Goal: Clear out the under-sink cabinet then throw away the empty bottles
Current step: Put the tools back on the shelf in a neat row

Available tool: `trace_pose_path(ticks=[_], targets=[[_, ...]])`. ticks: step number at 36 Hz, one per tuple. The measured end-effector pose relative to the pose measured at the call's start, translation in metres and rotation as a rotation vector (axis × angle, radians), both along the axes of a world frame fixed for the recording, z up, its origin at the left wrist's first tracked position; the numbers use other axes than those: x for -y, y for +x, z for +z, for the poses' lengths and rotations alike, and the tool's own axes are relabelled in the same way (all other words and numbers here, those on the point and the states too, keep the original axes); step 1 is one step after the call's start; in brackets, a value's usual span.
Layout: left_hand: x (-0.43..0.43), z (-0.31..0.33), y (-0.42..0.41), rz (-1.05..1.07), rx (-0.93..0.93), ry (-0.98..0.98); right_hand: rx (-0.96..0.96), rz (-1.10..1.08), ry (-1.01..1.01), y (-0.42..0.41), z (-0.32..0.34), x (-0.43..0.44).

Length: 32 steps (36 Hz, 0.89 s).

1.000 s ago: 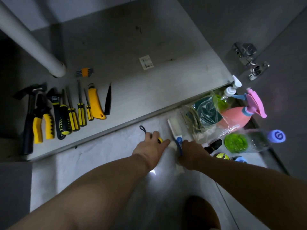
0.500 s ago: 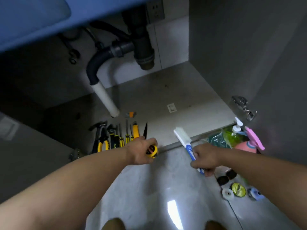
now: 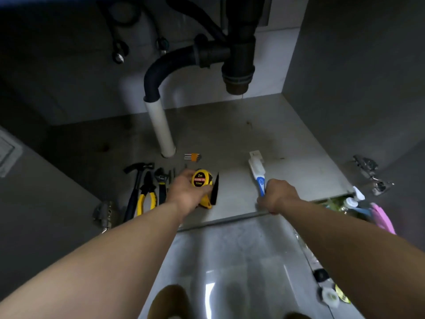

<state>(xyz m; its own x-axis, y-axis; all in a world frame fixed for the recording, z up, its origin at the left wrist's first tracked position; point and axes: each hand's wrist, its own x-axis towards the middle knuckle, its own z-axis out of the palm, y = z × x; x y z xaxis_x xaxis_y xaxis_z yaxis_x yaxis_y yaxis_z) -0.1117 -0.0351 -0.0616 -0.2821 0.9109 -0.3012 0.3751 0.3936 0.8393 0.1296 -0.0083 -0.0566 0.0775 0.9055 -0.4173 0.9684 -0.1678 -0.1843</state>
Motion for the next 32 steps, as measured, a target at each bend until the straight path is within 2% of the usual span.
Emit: trace_pose_path(ticks=[4, 9, 12, 15, 19, 23, 32], targets=[[-0.01, -0.011, 0.01, 0.094, 0.097, 0.057, -0.009, -0.067, 0.04, -0.005, -0.027, -0.004], [-0.016, -0.02, 0.011, 0.066, 0.074, 0.104, -0.024, -0.1, 0.069, -0.001, -0.043, -0.014], [-0.014, -0.021, 0.003, 0.074, 0.06, 0.099, -0.062, -0.117, 0.205, -0.013, -0.044, -0.017], [-0.016, -0.02, -0.008, 0.077, 0.03, 0.108, -0.124, 0.071, 0.337, -0.035, -0.047, -0.016], [-0.018, -0.022, -0.018, 0.086, 0.025, 0.116, -0.282, 0.389, 0.238, -0.062, -0.057, -0.015], [-0.022, -0.028, -0.022, 0.108, 0.029, 0.127, -0.17, 0.659, 0.217, -0.078, -0.069, -0.012], [-0.031, -0.031, -0.024, 0.081, -0.009, 0.113, -0.128, 0.742, 0.237, -0.071, -0.075, -0.009]])
